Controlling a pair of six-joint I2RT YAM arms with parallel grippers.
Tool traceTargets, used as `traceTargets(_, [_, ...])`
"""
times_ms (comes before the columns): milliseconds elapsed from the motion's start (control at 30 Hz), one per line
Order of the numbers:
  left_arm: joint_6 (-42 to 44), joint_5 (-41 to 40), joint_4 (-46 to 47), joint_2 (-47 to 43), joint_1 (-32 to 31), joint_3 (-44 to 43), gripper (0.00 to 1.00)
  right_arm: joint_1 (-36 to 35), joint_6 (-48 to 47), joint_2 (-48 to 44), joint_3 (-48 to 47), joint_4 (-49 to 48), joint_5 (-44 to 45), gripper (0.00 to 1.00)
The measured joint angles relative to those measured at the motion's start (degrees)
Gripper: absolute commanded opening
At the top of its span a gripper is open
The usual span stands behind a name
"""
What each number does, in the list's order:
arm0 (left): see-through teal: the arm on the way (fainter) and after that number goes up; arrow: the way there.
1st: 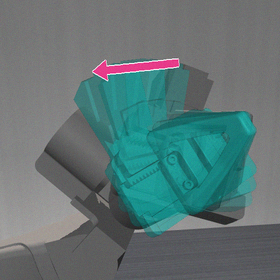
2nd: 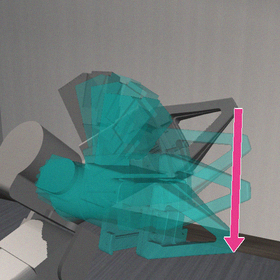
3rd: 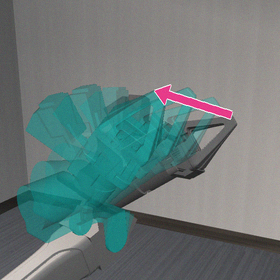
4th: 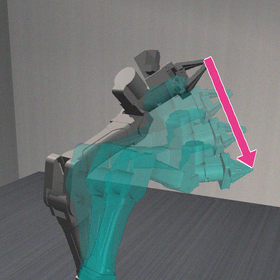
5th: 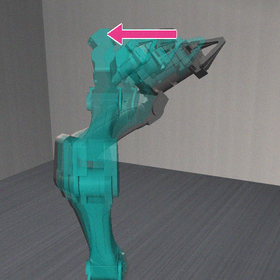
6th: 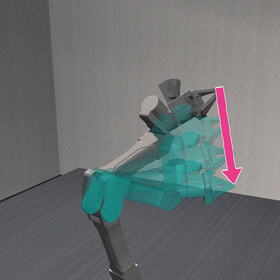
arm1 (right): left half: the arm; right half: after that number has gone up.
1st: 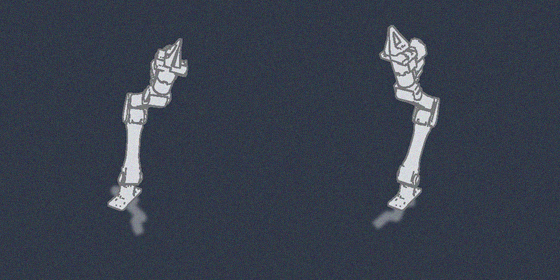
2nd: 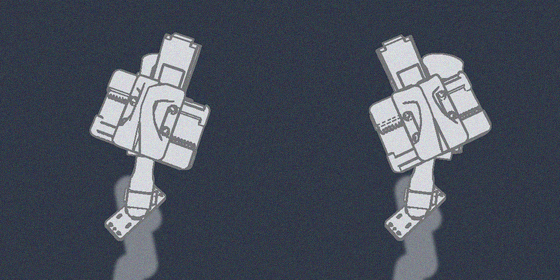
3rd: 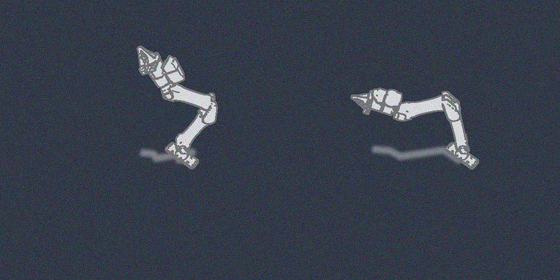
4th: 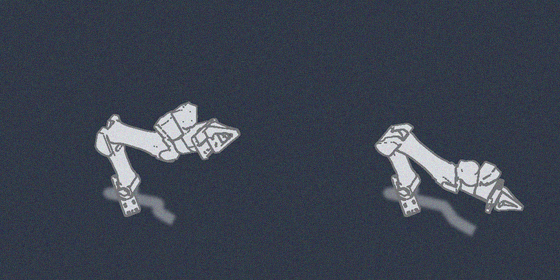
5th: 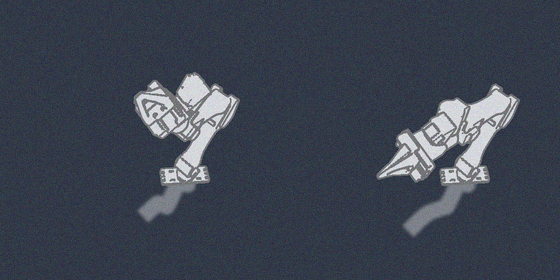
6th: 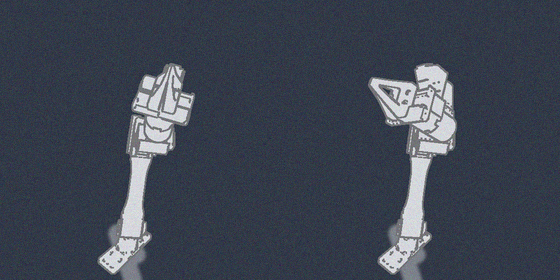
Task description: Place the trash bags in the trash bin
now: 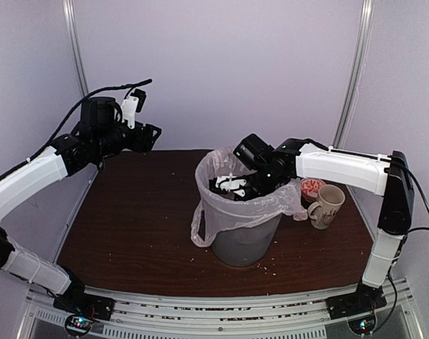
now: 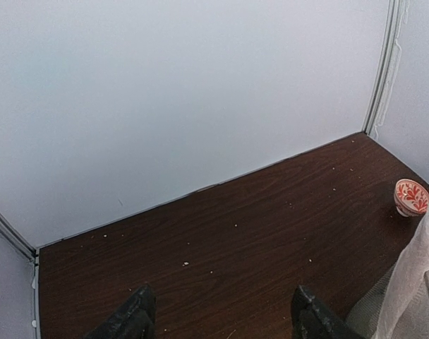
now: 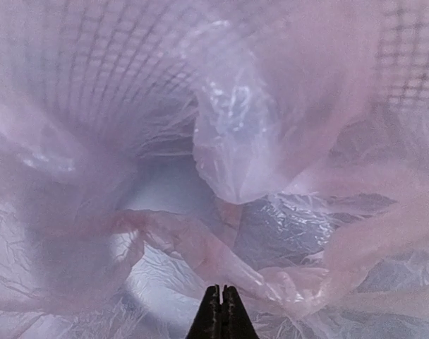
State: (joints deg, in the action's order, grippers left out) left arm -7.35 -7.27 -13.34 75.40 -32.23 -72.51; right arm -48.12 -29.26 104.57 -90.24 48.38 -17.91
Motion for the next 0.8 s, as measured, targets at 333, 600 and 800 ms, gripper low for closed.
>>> traceTargets(333, [0.0, 0.0, 0.0, 0.0, 0.0, 0.0, 0.67, -0.2, -1.2, 5.4, -0.2, 3.3, -1.6, 0.02])
traceTargets(600, [0.0, 0.0, 0.0, 0.0, 0.0, 0.0, 0.67, -0.4, -0.8, 5.7, -0.1, 3.2, -1.3, 0.01])
traceTargets(800, [0.0, 0.0, 0.0, 0.0, 0.0, 0.0, 0.67, -0.4, -0.5, 3.6, -0.1, 3.3, -0.8, 0.00])
